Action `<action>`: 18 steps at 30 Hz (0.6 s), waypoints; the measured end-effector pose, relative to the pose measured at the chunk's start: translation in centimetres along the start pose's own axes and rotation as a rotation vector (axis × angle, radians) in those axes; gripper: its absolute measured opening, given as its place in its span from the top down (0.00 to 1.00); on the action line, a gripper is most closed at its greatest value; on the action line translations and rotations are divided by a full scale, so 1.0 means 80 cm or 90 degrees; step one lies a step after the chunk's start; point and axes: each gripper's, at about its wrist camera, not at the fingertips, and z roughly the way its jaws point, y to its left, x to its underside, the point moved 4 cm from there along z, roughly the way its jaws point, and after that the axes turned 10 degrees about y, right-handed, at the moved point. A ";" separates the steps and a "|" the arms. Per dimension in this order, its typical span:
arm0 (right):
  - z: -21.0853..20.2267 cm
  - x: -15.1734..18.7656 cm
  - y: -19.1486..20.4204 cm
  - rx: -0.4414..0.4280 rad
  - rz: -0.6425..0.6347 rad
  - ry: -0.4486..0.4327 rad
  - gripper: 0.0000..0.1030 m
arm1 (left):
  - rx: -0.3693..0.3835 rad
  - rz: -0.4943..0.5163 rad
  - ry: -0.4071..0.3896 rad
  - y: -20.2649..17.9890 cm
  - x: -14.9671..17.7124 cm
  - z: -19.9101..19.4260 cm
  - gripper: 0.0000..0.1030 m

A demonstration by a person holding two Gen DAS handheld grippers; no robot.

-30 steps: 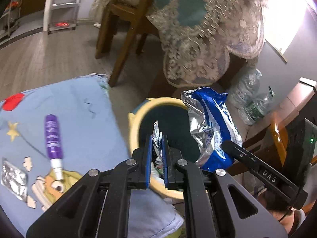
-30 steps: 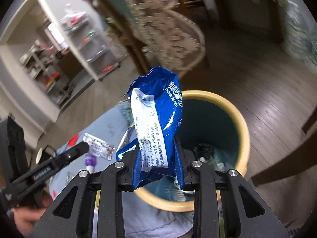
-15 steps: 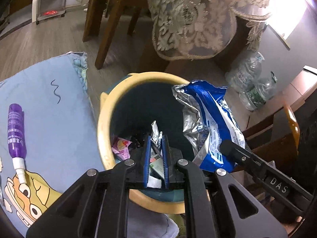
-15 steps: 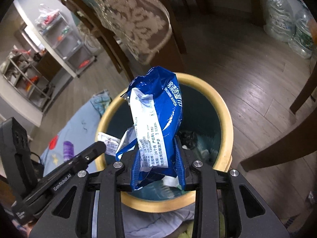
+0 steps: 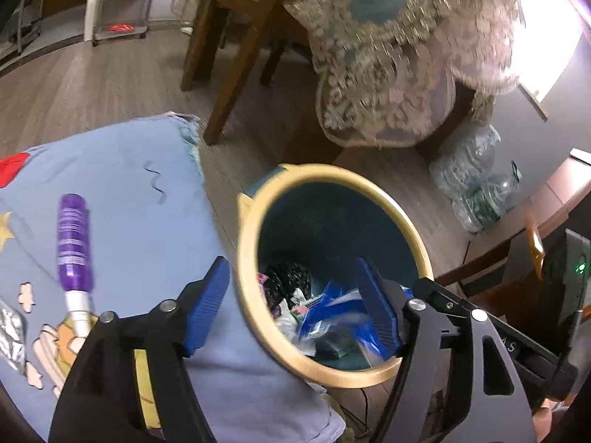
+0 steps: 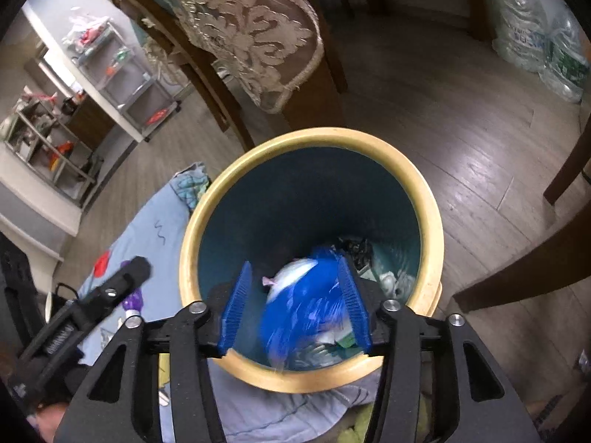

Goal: Collect trash
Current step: 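Open the right gripper over the bin while the left gripper releases its foil piece, then grasp the silver foil blister packet with the left gripper while the right gripper reaches the purple spray bottle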

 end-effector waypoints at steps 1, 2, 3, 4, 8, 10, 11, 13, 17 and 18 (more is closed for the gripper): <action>-0.001 -0.001 0.002 0.000 -0.002 -0.003 0.45 | -0.002 -0.004 -0.004 0.005 0.000 -0.006 0.29; -0.003 -0.001 0.004 0.001 -0.005 -0.008 0.44 | -0.004 -0.007 -0.007 0.010 0.000 -0.011 0.28; -0.005 -0.001 0.006 0.001 -0.008 -0.012 0.42 | -0.008 -0.013 -0.013 0.018 0.000 -0.020 0.28; -0.006 -0.002 0.008 0.000 -0.010 -0.015 0.40 | -0.012 -0.018 -0.017 0.026 0.000 -0.028 0.28; -0.009 -0.003 0.023 -0.019 -0.025 -0.023 0.37 | -0.048 -0.045 -0.034 0.062 0.006 -0.061 0.23; -0.008 -0.001 0.034 -0.028 -0.042 -0.022 0.35 | -0.079 -0.062 -0.046 0.083 0.011 -0.080 0.21; -0.007 -0.001 0.042 -0.031 -0.055 -0.021 0.34 | -0.092 -0.070 -0.051 0.092 0.013 -0.088 0.19; -0.005 0.002 0.056 -0.038 -0.076 -0.017 0.31 | -0.123 -0.089 -0.063 0.116 0.018 -0.108 0.19; 0.002 0.010 0.086 -0.049 -0.118 -0.004 0.28 | -0.166 -0.137 -0.079 0.166 0.031 -0.140 0.17; 0.004 0.012 0.093 -0.051 -0.127 0.000 0.28 | -0.175 -0.159 -0.081 0.183 0.037 -0.148 0.17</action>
